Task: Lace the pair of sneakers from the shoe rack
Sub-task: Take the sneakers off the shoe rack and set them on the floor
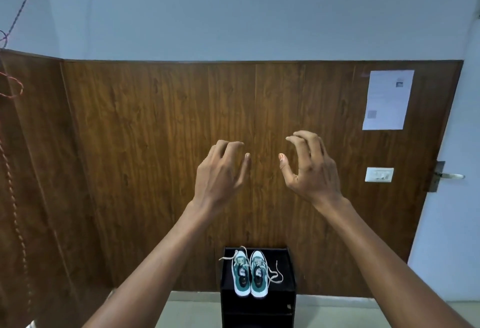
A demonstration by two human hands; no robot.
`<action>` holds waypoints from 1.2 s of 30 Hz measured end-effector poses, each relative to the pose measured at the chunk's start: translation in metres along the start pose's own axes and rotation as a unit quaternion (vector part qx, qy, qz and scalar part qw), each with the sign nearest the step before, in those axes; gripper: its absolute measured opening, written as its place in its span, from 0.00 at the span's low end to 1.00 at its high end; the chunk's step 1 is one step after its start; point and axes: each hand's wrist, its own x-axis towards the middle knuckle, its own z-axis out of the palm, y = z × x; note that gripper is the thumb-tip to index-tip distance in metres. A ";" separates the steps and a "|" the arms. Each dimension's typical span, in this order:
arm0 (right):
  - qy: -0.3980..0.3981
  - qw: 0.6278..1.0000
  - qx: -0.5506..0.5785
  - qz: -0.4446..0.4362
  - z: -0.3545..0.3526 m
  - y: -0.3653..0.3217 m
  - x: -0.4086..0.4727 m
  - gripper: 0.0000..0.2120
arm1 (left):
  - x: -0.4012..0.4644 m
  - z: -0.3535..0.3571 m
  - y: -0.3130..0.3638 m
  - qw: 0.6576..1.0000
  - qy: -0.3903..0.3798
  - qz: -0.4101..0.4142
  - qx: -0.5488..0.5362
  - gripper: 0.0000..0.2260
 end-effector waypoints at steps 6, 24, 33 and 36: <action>-0.118 0.990 0.064 0.040 0.030 -0.035 -0.063 0.11 | -0.070 0.011 -0.037 0.988 -0.145 -0.043 -0.027 0.13; -0.447 0.837 0.098 0.300 0.188 -0.011 -0.279 0.07 | -0.247 0.172 -0.105 0.867 -0.438 -0.217 -0.096 0.08; -0.602 0.712 0.114 0.343 0.297 0.054 -0.355 0.10 | -0.304 0.294 -0.120 0.766 -0.535 -0.347 -0.083 0.12; -0.642 0.670 0.109 0.358 0.330 0.065 -0.379 0.12 | -0.328 0.324 -0.129 0.726 -0.572 -0.374 -0.078 0.13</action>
